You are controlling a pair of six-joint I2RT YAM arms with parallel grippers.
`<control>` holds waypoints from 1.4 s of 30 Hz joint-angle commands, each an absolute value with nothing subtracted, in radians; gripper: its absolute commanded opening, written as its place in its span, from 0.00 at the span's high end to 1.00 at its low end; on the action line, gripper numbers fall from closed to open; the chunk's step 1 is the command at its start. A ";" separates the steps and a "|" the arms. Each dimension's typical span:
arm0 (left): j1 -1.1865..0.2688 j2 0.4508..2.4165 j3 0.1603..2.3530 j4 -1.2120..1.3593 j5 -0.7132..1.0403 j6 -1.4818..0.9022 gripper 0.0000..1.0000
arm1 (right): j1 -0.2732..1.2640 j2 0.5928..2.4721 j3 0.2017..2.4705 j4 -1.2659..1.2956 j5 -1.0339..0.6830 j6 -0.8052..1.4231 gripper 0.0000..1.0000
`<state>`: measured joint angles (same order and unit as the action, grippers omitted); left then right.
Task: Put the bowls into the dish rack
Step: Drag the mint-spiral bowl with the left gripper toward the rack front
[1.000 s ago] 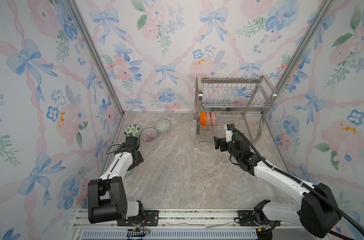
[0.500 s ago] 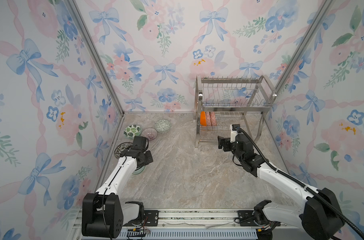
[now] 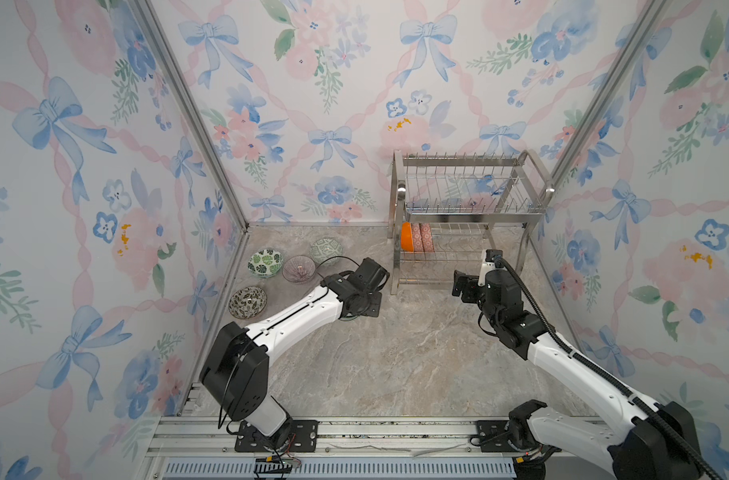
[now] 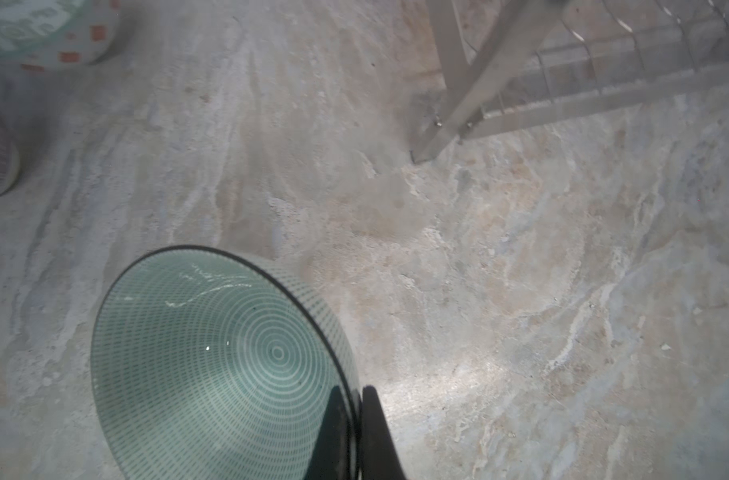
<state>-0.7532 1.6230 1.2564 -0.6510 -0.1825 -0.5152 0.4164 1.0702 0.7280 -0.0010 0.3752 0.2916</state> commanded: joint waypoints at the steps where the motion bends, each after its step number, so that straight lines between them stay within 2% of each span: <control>1: -0.816 1.699 1.327 -0.655 -0.236 -0.535 1.00 | 0.372 1.035 0.714 -0.103 0.409 0.356 0.04; 6: -0.885 1.829 1.423 -0.653 -0.245 -0.520 1.00 | 0.288 1.001 0.709 -0.157 0.389 0.441 0.03; 13: -0.927 1.948 1.548 -0.653 -0.223 -0.508 1.00 | 0.170 0.946 0.638 -0.071 0.180 0.531 0.03; 19: -0.964 2.009 1.596 -0.655 -0.229 -0.500 1.00 | 0.166 0.989 0.708 -0.188 0.206 0.494 0.03; 31: -0.974 2.084 1.662 -0.655 -0.230 -0.496 1.00 | 0.174 1.035 0.796 -0.240 0.149 0.474 0.04; 42: -0.973 2.091 1.667 -0.655 -0.206 -0.494 0.86 | 0.178 1.019 0.813 -0.264 0.155 0.450 0.03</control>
<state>-0.9730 2.0674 1.6463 -0.6529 -0.2192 -0.5007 0.1730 1.0325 0.7753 -0.2298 0.1600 0.4747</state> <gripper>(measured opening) 0.129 0.965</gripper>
